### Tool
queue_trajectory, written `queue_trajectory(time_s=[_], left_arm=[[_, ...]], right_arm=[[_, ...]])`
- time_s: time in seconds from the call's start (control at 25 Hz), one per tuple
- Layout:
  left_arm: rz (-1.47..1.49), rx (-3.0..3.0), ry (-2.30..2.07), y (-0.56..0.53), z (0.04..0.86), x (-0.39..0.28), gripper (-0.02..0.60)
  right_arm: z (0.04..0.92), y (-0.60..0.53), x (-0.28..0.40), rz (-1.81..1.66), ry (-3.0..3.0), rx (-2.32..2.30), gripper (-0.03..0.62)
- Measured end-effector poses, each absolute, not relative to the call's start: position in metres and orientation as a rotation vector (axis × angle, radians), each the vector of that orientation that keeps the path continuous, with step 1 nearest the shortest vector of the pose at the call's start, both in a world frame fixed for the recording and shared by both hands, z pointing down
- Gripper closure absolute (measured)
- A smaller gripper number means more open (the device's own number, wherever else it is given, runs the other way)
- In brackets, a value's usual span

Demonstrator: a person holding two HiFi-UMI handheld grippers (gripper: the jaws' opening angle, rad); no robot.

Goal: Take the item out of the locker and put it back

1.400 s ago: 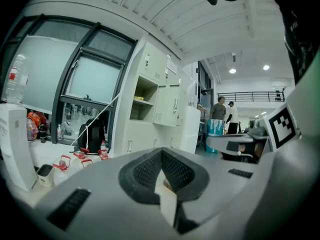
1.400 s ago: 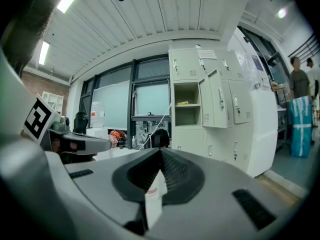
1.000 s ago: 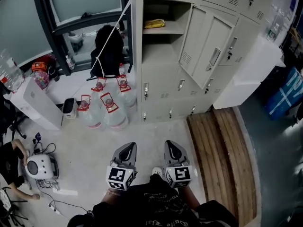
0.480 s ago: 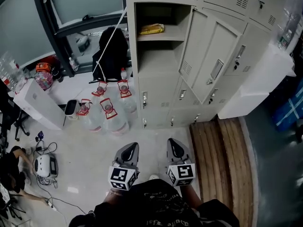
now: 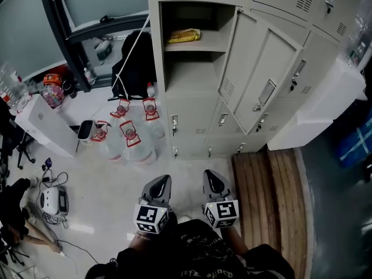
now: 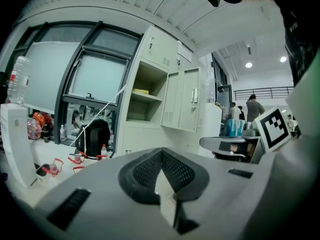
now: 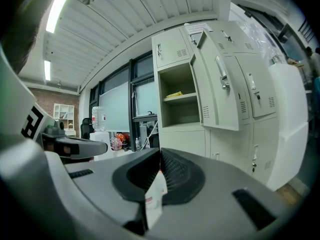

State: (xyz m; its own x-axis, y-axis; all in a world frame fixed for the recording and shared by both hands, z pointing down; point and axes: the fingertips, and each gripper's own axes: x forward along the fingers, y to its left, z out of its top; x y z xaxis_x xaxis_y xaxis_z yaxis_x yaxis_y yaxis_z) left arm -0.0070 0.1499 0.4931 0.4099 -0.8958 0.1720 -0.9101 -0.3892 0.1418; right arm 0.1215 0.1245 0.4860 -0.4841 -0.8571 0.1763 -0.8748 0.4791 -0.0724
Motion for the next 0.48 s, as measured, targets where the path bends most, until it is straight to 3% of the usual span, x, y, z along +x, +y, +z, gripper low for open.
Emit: queue_trajectory(time_s=[0.48], left_arm=[[0.092, 2.498, -1.503, 0.083, 0.501, 0.003, 0.574]], right_arm=[[0.496, 0.076, 0.128, 0.251, -2.535, 1.574, 0.589]])
